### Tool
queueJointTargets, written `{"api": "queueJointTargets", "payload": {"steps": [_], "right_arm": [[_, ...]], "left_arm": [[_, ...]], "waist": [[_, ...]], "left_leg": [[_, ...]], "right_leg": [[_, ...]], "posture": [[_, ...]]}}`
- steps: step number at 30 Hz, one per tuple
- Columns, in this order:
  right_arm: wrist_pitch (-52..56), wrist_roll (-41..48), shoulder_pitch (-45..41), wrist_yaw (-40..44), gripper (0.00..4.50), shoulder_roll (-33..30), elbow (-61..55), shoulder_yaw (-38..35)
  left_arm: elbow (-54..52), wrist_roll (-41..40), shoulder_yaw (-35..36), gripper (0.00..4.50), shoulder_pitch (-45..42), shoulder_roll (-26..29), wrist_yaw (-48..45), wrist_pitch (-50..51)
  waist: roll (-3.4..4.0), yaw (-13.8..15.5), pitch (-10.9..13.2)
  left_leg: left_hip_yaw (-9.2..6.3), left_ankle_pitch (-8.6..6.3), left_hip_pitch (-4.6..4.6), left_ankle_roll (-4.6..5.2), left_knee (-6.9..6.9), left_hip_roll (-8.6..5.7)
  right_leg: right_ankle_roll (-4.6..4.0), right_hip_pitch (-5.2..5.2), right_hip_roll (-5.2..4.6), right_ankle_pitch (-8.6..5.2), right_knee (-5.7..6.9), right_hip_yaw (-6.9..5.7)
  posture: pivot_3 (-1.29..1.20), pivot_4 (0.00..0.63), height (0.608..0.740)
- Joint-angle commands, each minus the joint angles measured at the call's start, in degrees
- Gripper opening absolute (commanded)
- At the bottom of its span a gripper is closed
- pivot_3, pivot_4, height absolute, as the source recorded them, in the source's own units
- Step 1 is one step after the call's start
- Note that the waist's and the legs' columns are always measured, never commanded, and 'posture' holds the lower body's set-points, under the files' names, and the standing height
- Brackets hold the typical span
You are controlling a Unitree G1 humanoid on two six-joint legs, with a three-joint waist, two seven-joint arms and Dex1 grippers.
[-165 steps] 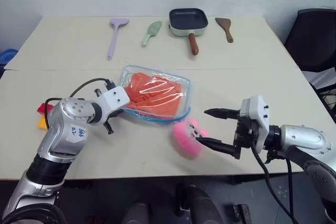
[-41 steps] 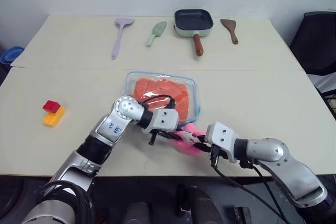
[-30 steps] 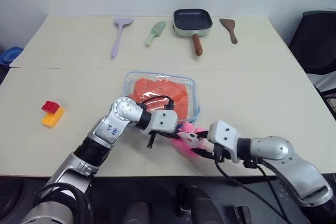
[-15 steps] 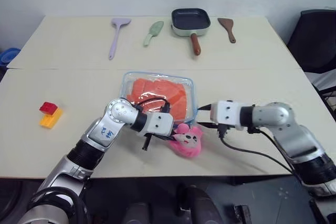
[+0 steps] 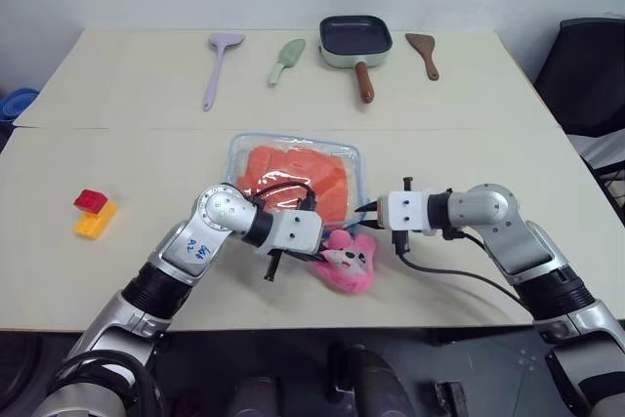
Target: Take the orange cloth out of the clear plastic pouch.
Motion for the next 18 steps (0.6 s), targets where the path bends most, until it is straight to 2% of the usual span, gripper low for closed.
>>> {"api": "queueJointTargets", "payload": {"steps": [1, 5, 8, 18], "right_arm": [[-2.50, -0.19, -1.45, 1.38, 0.03, -0.36, 0.56, -0.82], [-4.26, -0.98, -2.10, 2.33, 0.03, -1.17, 1.92, -1.06], [-5.80, -1.73, -2.55, 2.46, 0.03, -1.77, 3.43, -1.65], [-11.33, -0.74, -1.78, 2.94, 0.03, -3.92, 6.31, -3.51]], "left_arm": [[-0.99, 0.63, 0.42, 0.00, 0.58, 0.83, 0.31, -0.09], [-2.00, 0.03, 1.90, 0.00, 1.93, 2.52, 0.36, 0.36], [-3.42, -0.71, 4.48, 0.00, 4.22, 5.78, 0.57, 0.82], [-9.08, -5.59, 16.16, 0.00, 13.29, 15.41, 3.34, 6.17]], "waist": [[0.00, 0.00, 0.00], [0.00, -0.22, 0.00], [0.01, -0.74, 0.00], [0.08, -1.13, 0.05]], "left_leg": [[0.00, 0.00, 0.00, 0.00, 0.00, 0.00], [0.00, 0.00, 0.01, 0.00, 0.00, 0.01], [0.00, 0.00, 0.02, -0.01, -0.01, 0.06], [0.01, 0.00, 0.04, -0.05, -0.03, 0.15]], "right_leg": [[0.00, 0.00, 0.00, 0.00, 0.00, 0.00], [0.00, 0.00, 0.00, 0.00, 0.01, 0.00], [-0.01, 0.00, 0.00, 0.00, 0.02, 0.00], [-0.08, -0.03, 0.01, -0.04, 0.03, -0.01]], "posture": [[0.00, 0.150, 0.740], [0.00, 0.150, 0.740], [0.00, 0.150, 0.740], [0.00, 0.150, 0.740]]}}
